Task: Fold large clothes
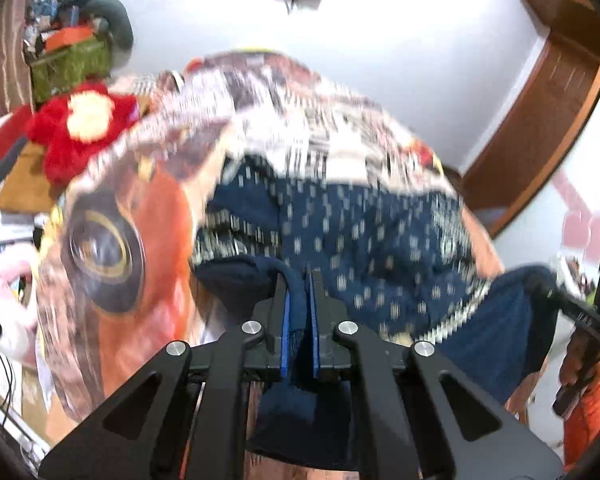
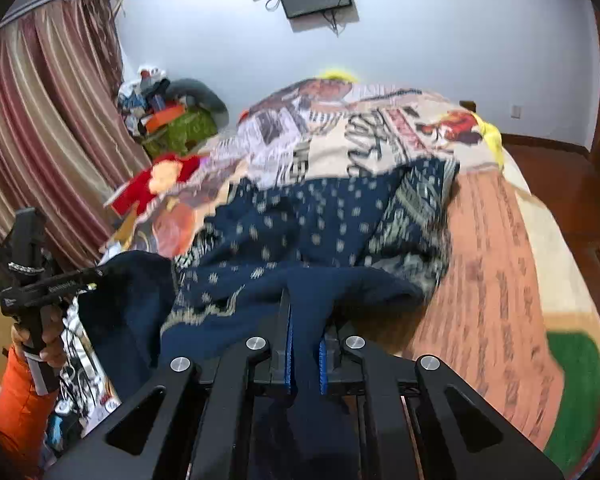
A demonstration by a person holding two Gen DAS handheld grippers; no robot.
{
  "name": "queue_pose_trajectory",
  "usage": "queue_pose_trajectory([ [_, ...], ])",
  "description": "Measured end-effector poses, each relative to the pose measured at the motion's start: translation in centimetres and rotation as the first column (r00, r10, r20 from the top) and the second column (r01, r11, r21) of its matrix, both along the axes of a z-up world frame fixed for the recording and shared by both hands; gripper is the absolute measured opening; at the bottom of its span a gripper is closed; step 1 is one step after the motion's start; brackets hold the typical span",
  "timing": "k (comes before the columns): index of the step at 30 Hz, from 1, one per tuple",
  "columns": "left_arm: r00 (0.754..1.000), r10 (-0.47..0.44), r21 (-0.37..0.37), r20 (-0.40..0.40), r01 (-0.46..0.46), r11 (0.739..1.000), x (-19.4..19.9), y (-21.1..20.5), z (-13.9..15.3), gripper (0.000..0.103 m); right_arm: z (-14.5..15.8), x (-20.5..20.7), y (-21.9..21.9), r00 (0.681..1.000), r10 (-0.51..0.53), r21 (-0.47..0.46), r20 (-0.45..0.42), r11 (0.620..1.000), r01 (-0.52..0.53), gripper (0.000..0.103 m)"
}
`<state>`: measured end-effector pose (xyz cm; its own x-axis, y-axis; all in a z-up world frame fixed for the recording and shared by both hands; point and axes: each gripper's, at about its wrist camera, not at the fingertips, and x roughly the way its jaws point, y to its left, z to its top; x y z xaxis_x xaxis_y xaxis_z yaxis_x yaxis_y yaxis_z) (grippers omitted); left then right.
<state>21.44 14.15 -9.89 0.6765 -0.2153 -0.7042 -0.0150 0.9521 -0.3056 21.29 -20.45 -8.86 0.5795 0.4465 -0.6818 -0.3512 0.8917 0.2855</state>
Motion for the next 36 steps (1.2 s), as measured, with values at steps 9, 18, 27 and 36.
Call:
queue_pose_trajectory([
  [9,0.984,0.178,0.041,0.003,-0.178,0.983,7.5,3.7,-1.1,0.006,0.3,8.0,-1.8,0.996,-0.087,0.043,0.006,0.995,0.087,0.006],
  [18,0.951,0.201,0.092,-0.235,-0.184,0.979,12.3,4.2,-12.0,0.006,-7.1,17.5,-2.0,0.968,-0.139,-0.038,-0.209,0.990,0.134,0.007],
  [27,0.954,0.140,0.131,-0.266,-0.108,0.986,11.5,2.9,-13.1,0.007,-7.2,18.0,-2.1,0.951,-0.062,-0.062,-0.303,0.997,0.046,0.007],
  [36,0.957,0.137,0.101,-0.254,-0.115,0.988,9.5,3.4,-11.2,0.007,-4.5,13.6,-3.3,0.961,-0.079,-0.110,-0.265,0.993,0.051,0.057],
])
